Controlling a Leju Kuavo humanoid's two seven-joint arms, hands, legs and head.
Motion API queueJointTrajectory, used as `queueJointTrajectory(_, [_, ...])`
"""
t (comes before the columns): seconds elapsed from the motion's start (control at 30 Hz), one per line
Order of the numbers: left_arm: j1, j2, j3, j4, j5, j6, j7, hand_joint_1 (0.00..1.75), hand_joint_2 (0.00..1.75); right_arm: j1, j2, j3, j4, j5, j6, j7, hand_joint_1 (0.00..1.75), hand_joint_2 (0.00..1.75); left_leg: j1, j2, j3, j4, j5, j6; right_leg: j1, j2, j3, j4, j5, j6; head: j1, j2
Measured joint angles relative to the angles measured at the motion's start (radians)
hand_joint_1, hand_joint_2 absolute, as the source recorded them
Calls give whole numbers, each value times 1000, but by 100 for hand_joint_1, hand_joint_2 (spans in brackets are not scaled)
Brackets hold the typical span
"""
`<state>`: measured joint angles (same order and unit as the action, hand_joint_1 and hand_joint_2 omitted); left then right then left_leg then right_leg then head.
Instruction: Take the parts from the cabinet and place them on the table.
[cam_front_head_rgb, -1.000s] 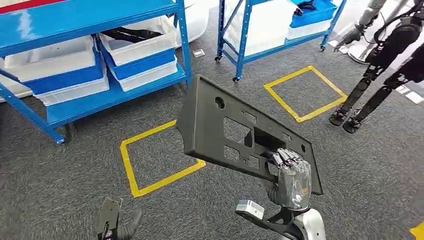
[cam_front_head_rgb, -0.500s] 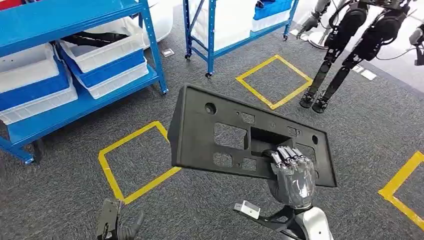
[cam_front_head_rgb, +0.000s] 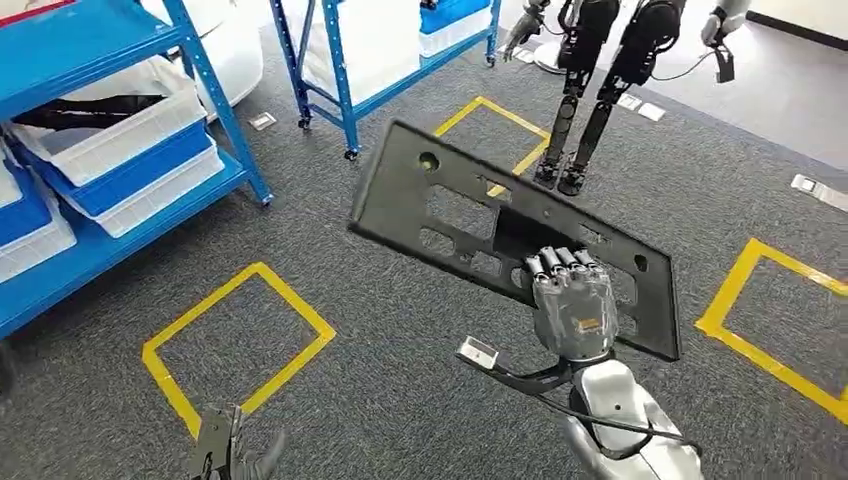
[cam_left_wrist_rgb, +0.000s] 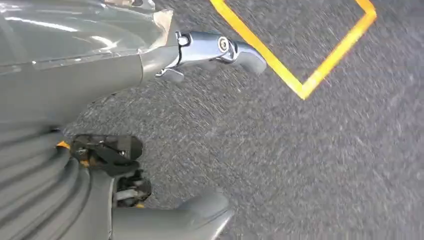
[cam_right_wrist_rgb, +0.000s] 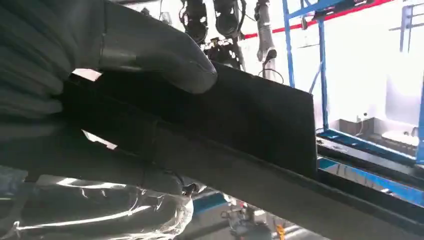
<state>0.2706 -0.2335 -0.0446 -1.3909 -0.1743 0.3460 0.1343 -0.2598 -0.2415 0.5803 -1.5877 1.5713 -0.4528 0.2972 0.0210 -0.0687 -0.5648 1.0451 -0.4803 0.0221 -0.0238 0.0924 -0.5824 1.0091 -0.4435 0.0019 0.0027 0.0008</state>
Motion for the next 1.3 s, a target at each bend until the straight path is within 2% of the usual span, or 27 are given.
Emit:
queueJointTrajectory(0.03, [0, 1, 0, 0, 0, -1, 0, 0, 175, -16, -10, 12, 6, 0, 3, 9, 175, 175, 2, -15, 10, -22, -10, -2, 14, 9, -8, 7, 1, 6, 3, 0])
queueJointTrajectory(0.13, [-3, 2, 0, 0, 0, -2, 0, 0, 175, -38, -41, 40, 16, 0, 12, 21, 175, 175, -12, 17, 5, -19, -6, 6, 4, 38, -20, -7, 15, 31, 2, 0])
queueJointTrajectory(0.17, [-6, 1, -2, 0, 0, -3, 0, 0, 175, -41, -52, 46, 18, 0, 12, 22, 175, 175, -7, 31, 11, -37, 5, 17, 14, 49, -27, -10, 18, 39, 2, 0])
queueJointTrajectory(0.23, [-8, 0, -5, 0, 0, -4, 0, 0, 175, -50, -63, 56, 22, 0, 12, 26, 175, 175, -5, 54, 15, -51, 16, 31, 13, -42, -58, 58, -20, 30, 6, 0])
queueJointTrajectory(0.27, [-5, 0, -4, 0, 0, -4, 0, 0, 175, -57, -67, 60, 25, 0, 11, 28, 175, 175, -6, 71, 14, -51, 16, 31, 12, -67, -100, 139, -56, 28, 13, 0])
queueJointTrajectory(0.33, [-4, 0, -5, 0, 0, -6, 0, 0, 175, -60, -72, 69, 29, 0, 13, 32, 175, 175, -10, 97, 12, -50, 15, 31, 10, -78, -170, 286, -105, 32, 11, 0])
queueJointTrajectory(0.37, [-5, 1, -5, 1, 1, -6, 1, 0, 175, -59, -78, 75, 33, 0, 23, 40, 175, 175, -10, 112, 11, -50, 15, 30, 7, -80, -183, 315, -107, 40, 13, 0])
queueJointTrajectory(0.4, [-6, 2, -5, 1, 3, -8, 2, 0, 175, -60, -87, 81, 36, 0, 30, 51, 175, 175, -10, 125, 11, -50, 15, 29, 2, -84, -166, 282, -90, 50, 12, 0])
queueJointTrajectory(0.47, [-9, 2, -9, 2, 6, -13, 4, 0, 175, -70, -104, 91, 40, 0, 32, 73, 175, 175, -9, 147, 13, -49, 12, 25, -8, -108, -70, 105, -24, 72, 13, 0])
queueJointTrajectory(0.5, [-12, 3, -12, 5, 6, -14, 5, 0, 175, -78, -114, 96, 43, 0, 32, 83, 175, 175, -10, 156, 16, -48, 9, 21, -10, -148, -18, 12, 2, 78, 13, 0])
queueJointTrajectory(0.53, [-16, 5, -13, 6, 6, -14, 8, 0, 175, -88, -122, 100, 48, 0, 31, 92, 175, 175, -20, 163, 16, -46, 4, 13, 2, -178, -8, -8, 1, 68, 14, 0])
queueJointTrajectory(0.67, [-39, 15, -29, 21, 8, -13, 9, 0, 175, -107, -168, 102, 89, -1, 7, 108, 175, 175, -18, 201, 24, -49, -1, -5, 8, -123, -15, -14, 12, 38, 9, 0])
queueJointTrajectory(0.7, [-46, 18, -32, 25, 8, -13, 9, 0, 175, -107, -175, 99, 98, -1, 2, 108, 175, 175, -10, 174, 20, -37, -12, -14, -12, -115, -11, -16, 16, 30, 8, 0])
queueJointTrajectory(0.73, [-50, 22, -35, 30, 9, -13, 9, 0, 175, -112, -181, 96, 106, -1, -8, 110, 175, 175, -9, 120, 6, 3, -47, -15, -10, -104, -14, -15, 19, 19, 6, 0])
queueJointTrajectory(0.77, [-54, 25, -38, 36, 9, -13, 9, 0, 175, -115, -187, 94, 115, -1, -16, 111, 175, 175, -8, 89, -23, 74, -91, -16, -7, -95, -15, -15, 21, 9, 4, 0])
queueJointTrajectory(0.83, [-59, 35, -44, 54, 10, -13, 9, 0, 175, -114, -195, 90, 134, -1, -36, 115, 175, 175, -8, 68, -104, 251, -164, -17, 0, -67, -18, -15, 23, 5, 3, 0])
queueJointTrajectory(0.87, [-61, 39, -45, 62, 10, -13, 9, 0, 175, -111, -198, 90, 141, -1, -42, 116, 175, 175, -8, 67, -124, 285, -168, -15, 2, -53, -19, -15, 23, 5, 3, 0])
queueJointTrajectory(0.93, [-68, 44, -51, 72, 10, -12, 9, 0, 175, -103, -207, 87, 152, -1, -53, 117, 175, 175, -8, 65, -103, 225, -113, -7, 6, -25, -18, -14, 23, 5, 2, 0])
queueJointTrajectory(0.97, [-73, 45, -54, 77, 9, -13, 9, 0, 175, -100, -211, 83, 156, -1, -61, 117, 175, 175, -9, 57, -56, 125, -56, 1, 8, -9, -17, -13, 24, 5, 3, 0])
queueJointTrajectory(1.0, [-78, 47, -56, 80, 8, -12, 8, 0, 175, -98, -213, 79, 158, -1, -67, 119, 175, 175, -9, 32, -16, 39, -14, 8, 8, 4, -16, -13, 26, 4, 2, 0])
queueJointTrajectory(1.03, [-85, 52, -57, 85, 7, -12, 8, 0, 175, -97, -214, 76, 161, -1, -74, 122, 175, 175, -8, -38, 11, -20, -3, 20, 6, 12, -19, -13, 27, 6, 5, 0])
queueJointTrajectory(1.07, [-87, 52, -59, 88, 6, -11, 7, 0, 175, -100, -216, 74, 162, -1, -76, 125, 175, 175, -7, -33, 12, -37, -4, 19, 14, 24, -26, -9, 31, 12, 7, 0])
queueJointTrajectory(1.13, [-97, 53, -64, 97, 5, -10, 5, 0, 175, -93, -222, 74, 164, -1, -79, 137, 175, 175, -19, -7, 12, -35, -3, 22, -1, 51, -38, -16, 40, 27, 2, 0])
queueJointTrajectory(1.17, [-103, 55, -66, 99, 4, -9, 4, 0, 175, -89, -226, 73, 164, 0, -80, 140, 175, 175, -21, 5, 16, -45, 4, 26, 2, 64, -42, -21, 46, 36, 1, 0])
queueJointTrajectory(1.2, [-107, 55, -71, 101, 3, -7, 3, 0, 175, -88, -233, 72, 165, -1, -81, 142, 175, 175, -5, 23, 25, -70, 19, 30, 7, 55, -49, -13, 44, 37, 3, 0])
queueJointTrajectory(1.23, [-111, 56, -75, 105, 2, -6, 2, 0, 175, -86, -235, 71, 167, -1, -85, 143, 175, 175, -12, 33, 34, -81, 23, 33, 8, -16, -65, 14, 28, 36, 1, 0])
queueJointTrajectory(1.3, [-113, 56, -77, 111, 2, -6, 1, 0, 175, -92, -237, 72, 170, 0, -89, 143, 175, 175, -13, 65, 34, -82, 25, 36, 10, -68, -130, 150, -37, 33, 14, 0])
